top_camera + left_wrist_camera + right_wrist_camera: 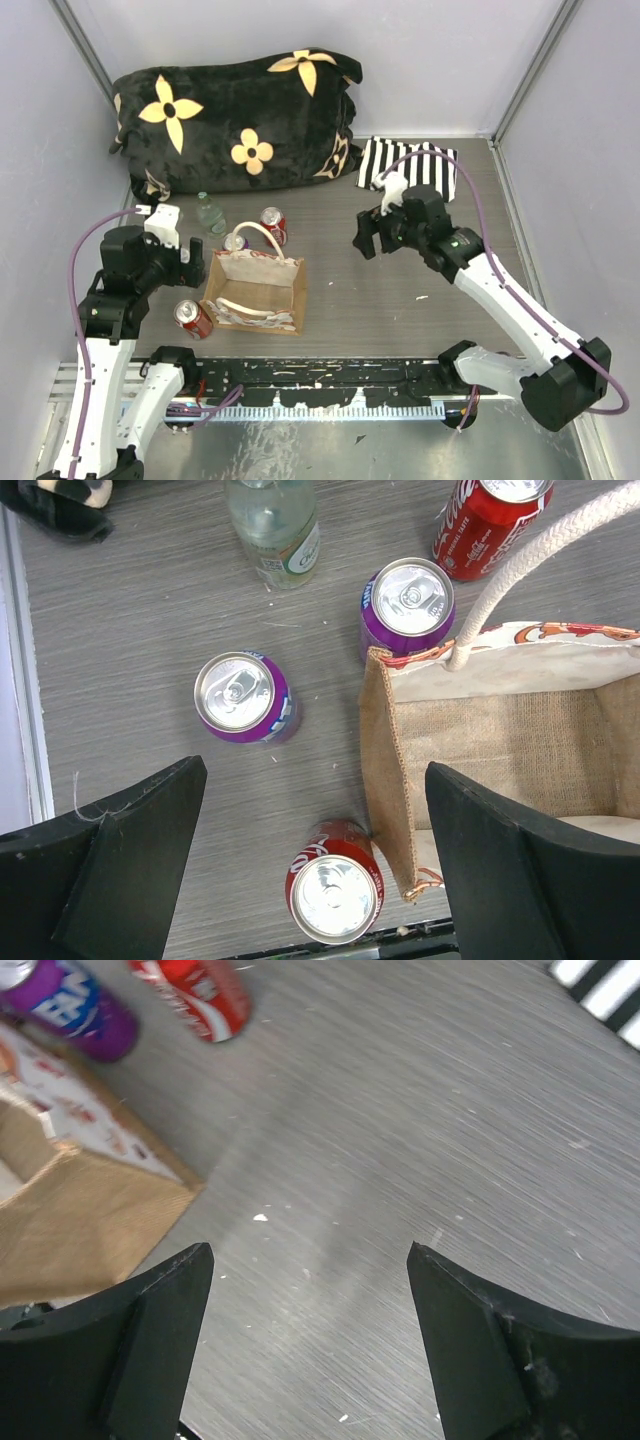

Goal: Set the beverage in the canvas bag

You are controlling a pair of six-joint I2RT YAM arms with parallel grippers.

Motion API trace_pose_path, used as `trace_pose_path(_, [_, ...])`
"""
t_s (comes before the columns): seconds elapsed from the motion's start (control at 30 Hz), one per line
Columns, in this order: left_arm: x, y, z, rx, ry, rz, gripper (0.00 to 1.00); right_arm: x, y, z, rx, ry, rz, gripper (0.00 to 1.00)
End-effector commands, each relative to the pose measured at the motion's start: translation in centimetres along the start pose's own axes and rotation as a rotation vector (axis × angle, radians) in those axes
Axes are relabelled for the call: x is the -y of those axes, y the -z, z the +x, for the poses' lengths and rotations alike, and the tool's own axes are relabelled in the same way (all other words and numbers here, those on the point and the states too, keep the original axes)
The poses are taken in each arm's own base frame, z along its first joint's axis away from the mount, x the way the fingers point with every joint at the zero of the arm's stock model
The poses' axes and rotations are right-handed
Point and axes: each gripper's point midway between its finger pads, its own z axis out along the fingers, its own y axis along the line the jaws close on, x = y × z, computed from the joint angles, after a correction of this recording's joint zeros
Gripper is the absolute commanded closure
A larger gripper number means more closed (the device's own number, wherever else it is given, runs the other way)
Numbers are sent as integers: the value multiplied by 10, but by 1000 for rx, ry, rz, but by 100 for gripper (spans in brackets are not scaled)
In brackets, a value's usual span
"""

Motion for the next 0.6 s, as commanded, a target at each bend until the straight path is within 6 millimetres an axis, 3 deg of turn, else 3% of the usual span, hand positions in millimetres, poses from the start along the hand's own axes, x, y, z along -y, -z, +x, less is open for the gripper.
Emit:
trace_pose_path(0.0, [-1, 7, -8, 24, 9, -7, 2, -37, -1, -23, 49, 107, -87, 16])
trace_pose_path(0.07, [-1, 9, -9, 25, 7, -6, 2, -59, -5, -24, 52, 140, -147, 16])
trace_pose_path(0.23, [-1, 13, -9, 29, 5, -5, 2, -94, -18, -26, 71, 188, -219, 16])
trace_pose_path(0.37, [0, 15, -10, 33, 5, 0, 2, -113, -31, -29, 82, 229, -236, 16])
trace_pose_path(0.57, [0, 17, -12, 35, -3, 0, 2, -138, -43, -50, 107, 246, -269, 15])
